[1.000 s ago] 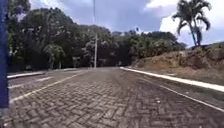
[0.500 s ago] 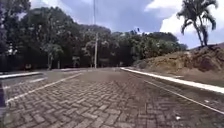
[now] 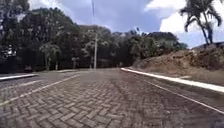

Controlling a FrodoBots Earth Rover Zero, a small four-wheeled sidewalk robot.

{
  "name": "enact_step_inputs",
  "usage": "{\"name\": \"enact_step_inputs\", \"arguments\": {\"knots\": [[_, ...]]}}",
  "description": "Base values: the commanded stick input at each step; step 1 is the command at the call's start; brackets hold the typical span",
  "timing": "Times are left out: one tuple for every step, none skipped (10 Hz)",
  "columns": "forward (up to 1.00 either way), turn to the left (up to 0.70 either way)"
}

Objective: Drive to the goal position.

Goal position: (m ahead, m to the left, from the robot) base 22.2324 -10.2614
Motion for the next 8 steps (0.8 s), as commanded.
{"name": "enact_step_inputs", "arguments": {"knots": [[1.00,-0.12],[1.00,-0.21],[1.00,-0.09],[1.00,0.00],[1.00,0.00],[1.00,0.00],[1.00,0.00],[1.00,0.00]]}}
